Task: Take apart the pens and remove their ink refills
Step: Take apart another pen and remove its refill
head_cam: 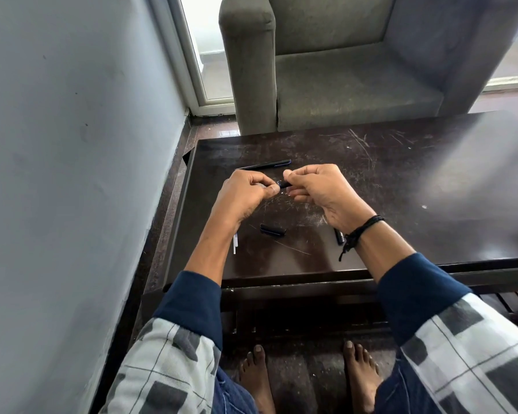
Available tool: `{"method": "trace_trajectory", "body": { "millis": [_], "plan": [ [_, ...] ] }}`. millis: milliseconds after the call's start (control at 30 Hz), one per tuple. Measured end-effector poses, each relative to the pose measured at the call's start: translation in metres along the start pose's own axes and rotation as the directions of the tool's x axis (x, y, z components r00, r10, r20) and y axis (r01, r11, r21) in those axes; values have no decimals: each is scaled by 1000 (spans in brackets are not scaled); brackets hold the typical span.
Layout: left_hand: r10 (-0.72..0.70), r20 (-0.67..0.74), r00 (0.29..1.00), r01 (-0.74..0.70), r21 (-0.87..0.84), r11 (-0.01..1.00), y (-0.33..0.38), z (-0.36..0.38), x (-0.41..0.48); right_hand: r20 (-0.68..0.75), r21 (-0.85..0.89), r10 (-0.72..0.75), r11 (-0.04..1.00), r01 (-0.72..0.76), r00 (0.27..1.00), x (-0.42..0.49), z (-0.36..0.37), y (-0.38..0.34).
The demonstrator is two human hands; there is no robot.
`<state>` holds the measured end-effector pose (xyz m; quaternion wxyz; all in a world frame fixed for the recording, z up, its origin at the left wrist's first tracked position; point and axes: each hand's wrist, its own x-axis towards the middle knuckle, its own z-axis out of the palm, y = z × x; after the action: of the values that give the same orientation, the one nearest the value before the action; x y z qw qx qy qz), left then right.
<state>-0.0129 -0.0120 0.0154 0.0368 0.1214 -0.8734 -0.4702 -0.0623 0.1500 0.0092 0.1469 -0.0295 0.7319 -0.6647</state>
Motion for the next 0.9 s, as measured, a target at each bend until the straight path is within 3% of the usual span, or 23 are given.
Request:
{"method": "trace_trajectory", "body": {
  "millis": [167,367,633,900],
  "plan": [
    [-3,-5,1000,3,20,1000,-1,-1,0,39,-41,-40,998,41,998,-1,2,-1],
    [2,1,1000,-2,7,1000,0,0,0,29,55,-12,998,10,1000,0,0,-3],
    [-2,6,1000,2,23,1000,-1,0,0,38,-75,-40,996,42,999,0,2,1],
    [-1,5,1000,1,-12,1000,2,-1,-2,32,-25,5,1000,-5,999,-2,-1,0]
  ]
}}
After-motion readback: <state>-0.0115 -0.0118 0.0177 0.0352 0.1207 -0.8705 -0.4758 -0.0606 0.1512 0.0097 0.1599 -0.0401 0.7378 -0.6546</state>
